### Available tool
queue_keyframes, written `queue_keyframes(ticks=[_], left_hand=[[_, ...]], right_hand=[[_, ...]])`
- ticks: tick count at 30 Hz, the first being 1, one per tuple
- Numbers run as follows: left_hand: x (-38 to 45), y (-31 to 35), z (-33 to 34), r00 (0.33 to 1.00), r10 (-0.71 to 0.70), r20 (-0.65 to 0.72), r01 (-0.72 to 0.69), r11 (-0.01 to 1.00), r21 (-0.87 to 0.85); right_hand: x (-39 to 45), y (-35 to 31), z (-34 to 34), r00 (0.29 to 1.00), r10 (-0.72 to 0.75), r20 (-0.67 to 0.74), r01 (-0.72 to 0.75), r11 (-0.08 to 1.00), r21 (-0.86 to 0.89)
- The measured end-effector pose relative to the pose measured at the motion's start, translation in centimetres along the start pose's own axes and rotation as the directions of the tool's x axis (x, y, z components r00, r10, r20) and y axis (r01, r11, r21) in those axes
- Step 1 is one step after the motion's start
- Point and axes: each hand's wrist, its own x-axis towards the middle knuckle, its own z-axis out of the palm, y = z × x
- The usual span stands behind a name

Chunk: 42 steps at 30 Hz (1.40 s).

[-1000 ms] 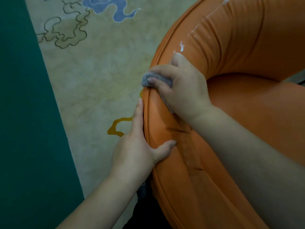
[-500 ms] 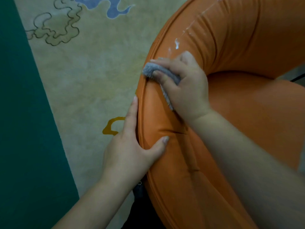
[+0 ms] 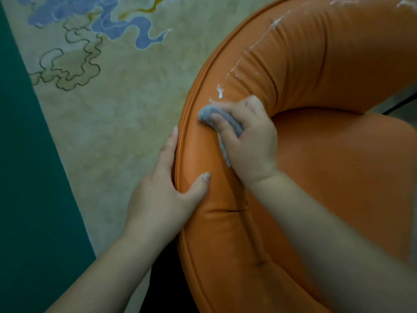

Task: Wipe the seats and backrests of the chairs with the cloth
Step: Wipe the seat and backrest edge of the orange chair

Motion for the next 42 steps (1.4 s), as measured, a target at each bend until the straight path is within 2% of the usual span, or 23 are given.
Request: queue_keyframes(ticks=[3,6,8,10,11,13,14,15,17,19,20,21,22,24,26,28,30,32,33,35,37,39,42], left_hand=[[2.9,0.5,-0.7,0.998,0.061,0.016,-0.061,0.998,0.020],[5.0,0.6,-1.6,0.990,0.107,0.093,-0.108,0.994,0.008],[5.9,0.5,-2.5,0.980,0.118,0.161,-0.120,0.993,-0.001],[7.0,0.4,-3.3,0.969,0.136,0.206,-0.135,0.991,-0.018],[7.7,0.3,-3.6,0.963,0.150,0.221,-0.146,0.989,-0.037],[9.1,0.3,-4.1,0.948,0.181,0.260,-0.166,0.983,-0.079],[9.8,0.3,-4.3,0.937,0.203,0.285,-0.183,0.979,-0.094],[10.4,0.4,-4.5,0.924,0.227,0.309,-0.204,0.973,-0.105],[11.7,0.5,-4.8,0.893,0.272,0.359,-0.252,0.962,-0.102],[12.5,0.5,-4.8,0.861,0.298,0.412,-0.290,0.953,-0.084],[12.9,0.5,-4.8,0.846,0.312,0.433,-0.308,0.948,-0.081],[13.2,0.4,-4.7,0.832,0.328,0.447,-0.324,0.942,-0.088],[13.5,0.4,-4.6,0.823,0.341,0.454,-0.333,0.938,-0.101],[14.0,0.2,-4.5,0.808,0.360,0.467,-0.350,0.930,-0.113],[14.3,0.1,-4.5,0.791,0.372,0.486,-0.358,0.925,-0.126],[14.6,0.0,-4.6,0.791,0.363,0.492,-0.345,0.929,-0.131],[14.6,-0.1,-4.6,0.790,0.342,0.509,-0.338,0.935,-0.105],[14.7,0.1,-4.6,0.794,0.335,0.507,-0.335,0.937,-0.094],[14.7,0.1,-4.4,0.796,0.345,0.498,-0.342,0.934,-0.100],[15.0,0.0,-4.2,0.792,0.362,0.492,-0.356,0.928,-0.110],[15.5,0.2,-4.3,0.787,0.363,0.499,-0.365,0.926,-0.098],[16.4,0.7,-4.5,0.787,0.363,0.499,-0.371,0.924,-0.087],[17.6,1.9,-5.0,0.777,0.356,0.519,-0.375,0.924,-0.071]], right_hand=[[-4.9,0.0,-1.0,0.998,0.060,0.025,-0.063,0.993,0.103],[-6.8,-0.1,-1.7,0.988,0.154,0.009,-0.154,0.974,0.169],[-3.9,-0.6,-1.4,0.976,0.194,-0.100,-0.176,0.970,0.167],[0.5,-1.4,-0.4,0.958,0.166,-0.234,-0.129,0.978,0.166],[2.6,-1.9,0.2,0.963,0.118,-0.243,-0.085,0.986,0.146],[4.9,-2.2,1.6,0.986,0.025,-0.165,-0.028,0.999,-0.015],[4.8,-2.0,2.0,0.991,0.023,-0.133,-0.034,0.996,-0.086],[4.2,-1.7,2.2,0.990,0.060,-0.130,-0.075,0.991,-0.114],[2.7,-1.1,1.7,0.964,0.202,-0.173,-0.215,0.975,-0.056],[2.3,-1.1,1.3,0.894,0.379,-0.241,-0.372,0.925,0.073],[2.9,-1.4,1.5,0.859,0.422,-0.289,-0.407,0.906,0.115],[3.9,-1.9,1.9,0.846,0.416,-0.333,-0.401,0.909,0.118],[5.0,-2.7,2.5,0.863,0.368,-0.346,-0.365,0.928,0.075],[6.0,-4.0,3.9,0.933,0.228,-0.277,-0.265,0.959,-0.103],[5.2,-3.8,4.0,0.943,0.223,-0.248,-0.273,0.944,-0.186],[3.3,-2.3,2.9,0.896,0.337,-0.289,-0.392,0.906,-0.161],[1.5,-1.3,1.4,0.798,0.482,-0.362,-0.542,0.836,-0.084],[1.7,-1.2,1.3,0.713,0.548,-0.437,-0.598,0.801,0.028],[2.7,-1.5,1.8,0.716,0.524,-0.461,-0.570,0.821,0.047],[5.3,-2.7,3.2,0.804,0.396,-0.443,-0.444,0.896,-0.004],[6.9,-3.2,4.0,0.885,0.287,-0.367,-0.345,0.933,-0.102],[6.5,-2.4,3.6,0.872,0.333,-0.359,-0.386,0.919,-0.085],[4.8,-0.8,1.9,0.781,0.470,-0.412,-0.523,0.852,-0.019]])
